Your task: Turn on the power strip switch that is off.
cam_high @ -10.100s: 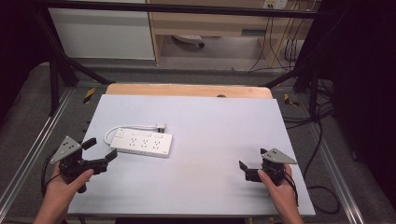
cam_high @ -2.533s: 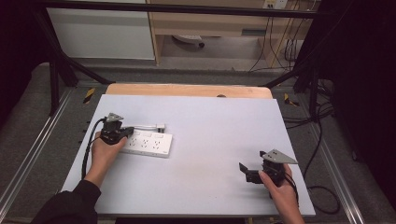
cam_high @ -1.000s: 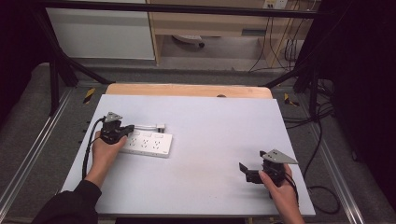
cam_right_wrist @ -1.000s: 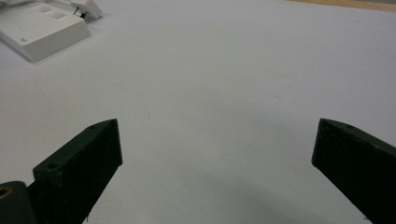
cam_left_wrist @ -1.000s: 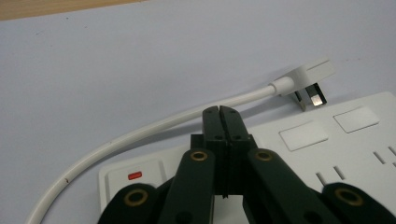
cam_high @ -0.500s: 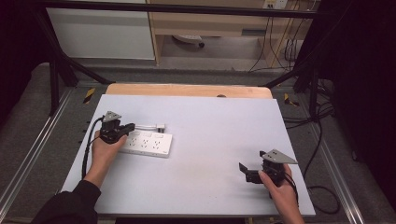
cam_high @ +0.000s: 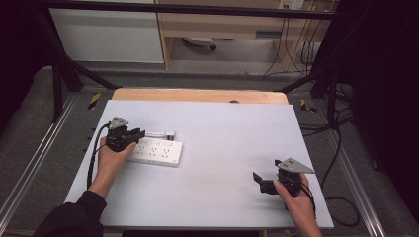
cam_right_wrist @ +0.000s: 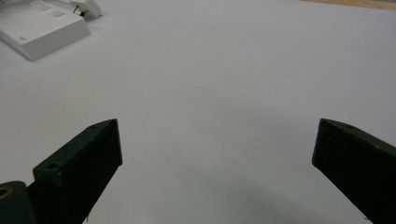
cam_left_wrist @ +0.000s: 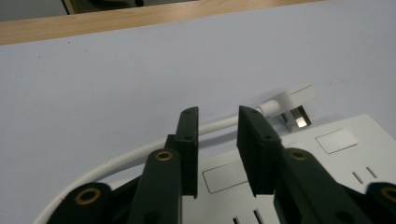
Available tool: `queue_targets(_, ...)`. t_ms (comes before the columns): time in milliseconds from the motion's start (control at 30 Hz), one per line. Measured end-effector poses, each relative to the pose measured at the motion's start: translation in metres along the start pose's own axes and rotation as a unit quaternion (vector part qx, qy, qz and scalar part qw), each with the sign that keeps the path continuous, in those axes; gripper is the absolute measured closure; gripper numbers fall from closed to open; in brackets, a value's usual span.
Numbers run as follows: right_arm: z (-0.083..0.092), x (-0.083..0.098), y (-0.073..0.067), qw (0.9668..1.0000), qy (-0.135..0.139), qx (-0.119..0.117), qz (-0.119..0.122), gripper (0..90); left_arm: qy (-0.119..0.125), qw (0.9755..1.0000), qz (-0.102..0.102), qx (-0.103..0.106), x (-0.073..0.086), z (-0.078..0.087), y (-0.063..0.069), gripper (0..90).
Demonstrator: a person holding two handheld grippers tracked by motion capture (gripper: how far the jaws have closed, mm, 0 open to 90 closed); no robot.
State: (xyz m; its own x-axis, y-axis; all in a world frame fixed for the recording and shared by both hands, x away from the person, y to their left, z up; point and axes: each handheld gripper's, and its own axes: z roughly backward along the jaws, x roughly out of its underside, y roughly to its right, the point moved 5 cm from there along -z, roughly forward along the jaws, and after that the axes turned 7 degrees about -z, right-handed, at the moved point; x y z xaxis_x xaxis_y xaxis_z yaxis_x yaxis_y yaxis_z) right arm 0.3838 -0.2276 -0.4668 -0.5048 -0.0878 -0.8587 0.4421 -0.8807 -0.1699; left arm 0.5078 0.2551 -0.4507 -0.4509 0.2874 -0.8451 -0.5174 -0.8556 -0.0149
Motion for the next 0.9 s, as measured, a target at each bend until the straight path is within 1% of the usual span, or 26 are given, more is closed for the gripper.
queue_targets(133, 0.000, 0.000, 0.000, 1.0000, -0.001, 0.000, 0.000, 2.0, 0.007, 1.0000, -0.001, 0.001, -0.002, 0.000, 0.001, 63.0)
queue_targets(233, 0.000, 0.000, 0.000, 1.0000, -0.001, 0.000, 0.000, 2.0, 0.014, 0.9999, -0.002, 0.005, -0.004, 0.001, 0.002, 59.5)
queue_targets(333, 0.000, 0.000, 0.000, 1.0000, -0.001, 0.000, 0.000, 2.0, 0.022, 0.9997, -0.003, 0.012, -0.005, 0.000, 0.005, 53.9)
queue_targets(400, 0.000, 0.000, 0.000, 1.0000, -0.001, 0.000, 0.001, 2.0, 0.023, 0.9996, -0.008, 0.015, -0.005, 0.000, 0.006, 51.8)
queue_targets(533, 0.000, 0.000, 0.000, 1.0000, -0.001, 0.000, 0.001, 2.0, 0.033, 0.9993, -0.007, 0.019, -0.007, -0.001, 0.008, 46.9)
queue_targets(667, 0.000, 0.000, 0.000, 1.0000, -0.001, 0.000, 0.001, 2.0, 0.035, 0.9991, -0.007, 0.022, -0.007, -0.002, 0.010, 41.7)
queue_targets(767, 0.000, 0.000, 0.000, 1.0000, -0.001, 0.000, 0.001, 2.0, 0.038, 0.9990, -0.005, 0.025, -0.008, -0.003, 0.012, 34.3)
queue_targets(833, 0.000, 0.000, 0.000, 1.0000, -0.001, 0.000, 0.002, 2.0, 0.036, 0.9991, -0.006, 0.020, -0.009, -0.003, 0.014, 27.9)
queue_targets(900, 0.000, 0.000, 0.000, 1.0000, -0.002, 0.000, 0.002, 2.0, 0.036, 0.9992, -0.004, 0.018, -0.011, -0.002, 0.016, 17.4)
